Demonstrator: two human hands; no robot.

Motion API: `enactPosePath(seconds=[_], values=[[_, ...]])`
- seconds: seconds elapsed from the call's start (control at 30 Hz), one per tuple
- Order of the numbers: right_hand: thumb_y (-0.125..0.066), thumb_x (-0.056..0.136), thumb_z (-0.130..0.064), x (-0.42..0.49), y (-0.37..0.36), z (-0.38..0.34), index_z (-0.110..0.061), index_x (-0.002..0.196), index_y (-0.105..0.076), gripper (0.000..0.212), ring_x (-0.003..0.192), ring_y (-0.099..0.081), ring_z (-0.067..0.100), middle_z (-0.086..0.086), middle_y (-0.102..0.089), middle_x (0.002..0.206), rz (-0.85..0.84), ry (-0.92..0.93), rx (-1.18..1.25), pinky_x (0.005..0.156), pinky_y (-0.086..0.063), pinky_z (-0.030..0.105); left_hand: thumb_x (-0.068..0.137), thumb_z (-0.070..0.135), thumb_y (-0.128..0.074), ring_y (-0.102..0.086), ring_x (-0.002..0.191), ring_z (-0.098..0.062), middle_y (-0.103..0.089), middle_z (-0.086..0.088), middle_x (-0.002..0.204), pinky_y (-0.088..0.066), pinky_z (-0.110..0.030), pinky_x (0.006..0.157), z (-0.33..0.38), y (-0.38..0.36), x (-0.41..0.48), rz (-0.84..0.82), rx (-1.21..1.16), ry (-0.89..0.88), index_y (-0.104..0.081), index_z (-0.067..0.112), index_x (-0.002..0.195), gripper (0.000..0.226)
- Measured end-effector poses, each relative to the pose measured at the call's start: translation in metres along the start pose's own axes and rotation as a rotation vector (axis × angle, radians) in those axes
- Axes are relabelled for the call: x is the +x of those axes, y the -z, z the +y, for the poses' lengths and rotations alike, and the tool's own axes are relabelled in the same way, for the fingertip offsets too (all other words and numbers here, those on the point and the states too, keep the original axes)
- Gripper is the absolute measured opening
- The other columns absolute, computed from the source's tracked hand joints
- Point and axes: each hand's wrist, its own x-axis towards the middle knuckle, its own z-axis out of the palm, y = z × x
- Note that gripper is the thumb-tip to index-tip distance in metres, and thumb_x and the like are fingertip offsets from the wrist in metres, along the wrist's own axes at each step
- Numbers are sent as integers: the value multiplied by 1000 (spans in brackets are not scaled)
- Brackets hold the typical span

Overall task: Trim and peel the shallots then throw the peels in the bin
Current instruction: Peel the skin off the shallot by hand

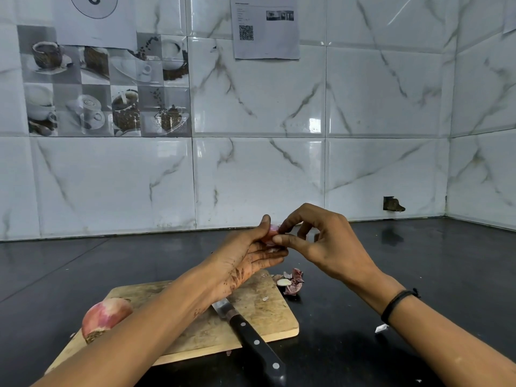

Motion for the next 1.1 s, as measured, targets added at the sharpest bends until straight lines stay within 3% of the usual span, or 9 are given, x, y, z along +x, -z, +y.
enactPosePath(seconds=[0.17, 0.37, 0.67, 0.73, 0.87, 1.0, 1.1], values=[[-80, 84, -36, 0, -1, 2, -27, 90, -70, 14, 72, -63, 9, -17, -67, 93, -23, -27, 27, 65, -42, 9, 93, 29, -66, -75, 93, -31, -75, -22, 98, -62, -37, 83, 0, -1, 2, 14, -18, -1, -68, -2, 105, 33], [-74, 89, -37, 1, -2, 6, -31, 96, -65, 13, 72, -61, 12, -19, -63, 97, -50, 41, -76, 61, -47, 23, 75, 32, -74, -76, 87, -30, -76, -20, 89, -62, -36, 79, -2, -1, 7, 33, 14, -28, -71, 0, 98, 40], [-64, 96, -30, 0, -10, 9, -30, 101, -60, 6, 74, -58, 10, -18, -57, 96, -115, 155, -150, 62, -52, 41, 90, 24, -68, -76, 84, -29, -75, -24, 91, -61, -40, 84, -4, -1, 7, 58, 2, -47, -73, -1, 85, 26], [-62, 97, -32, 0, -13, 8, -28, 102, -60, 7, 77, -57, 9, -17, -55, 97, -113, 156, -184, 64, -53, 42, 90, 24, -68, -76, 85, -29, -75, -24, 92, -62, -39, 82, -3, -3, 7, 57, -21, -49, -75, 1, 81, 26], [-72, 88, -46, 1, -9, 5, -29, 96, -59, 23, 72, -59, 11, -17, -59, 91, 1, 89, -94, 63, -53, 37, 96, 29, -62, -74, 99, -29, -75, -21, 104, -61, -39, 86, -3, -7, 5, 17, -18, -72, -72, 0, 101, 31], [-80, 79, -52, 1, -2, 4, -33, 104, -58, 38, 68, -62, 11, -18, -62, 95, 29, 11, -45, 62, -54, 34, 97, 29, -60, -73, 102, -32, -73, -24, 109, -61, -38, 85, -1, -8, 1, 22, -19, -72, -68, -5, 112, 39], [-80, 80, -50, 1, -1, 3, -36, 107, -63, 34, 73, -64, 8, -20, -65, 98, 25, 9, -56, 64, -51, 20, 97, 31, -59, -73, 101, -32, -73, -24, 108, -61, -37, 86, 0, -7, 1, 30, -10, -81, -69, -4, 112, 40]])
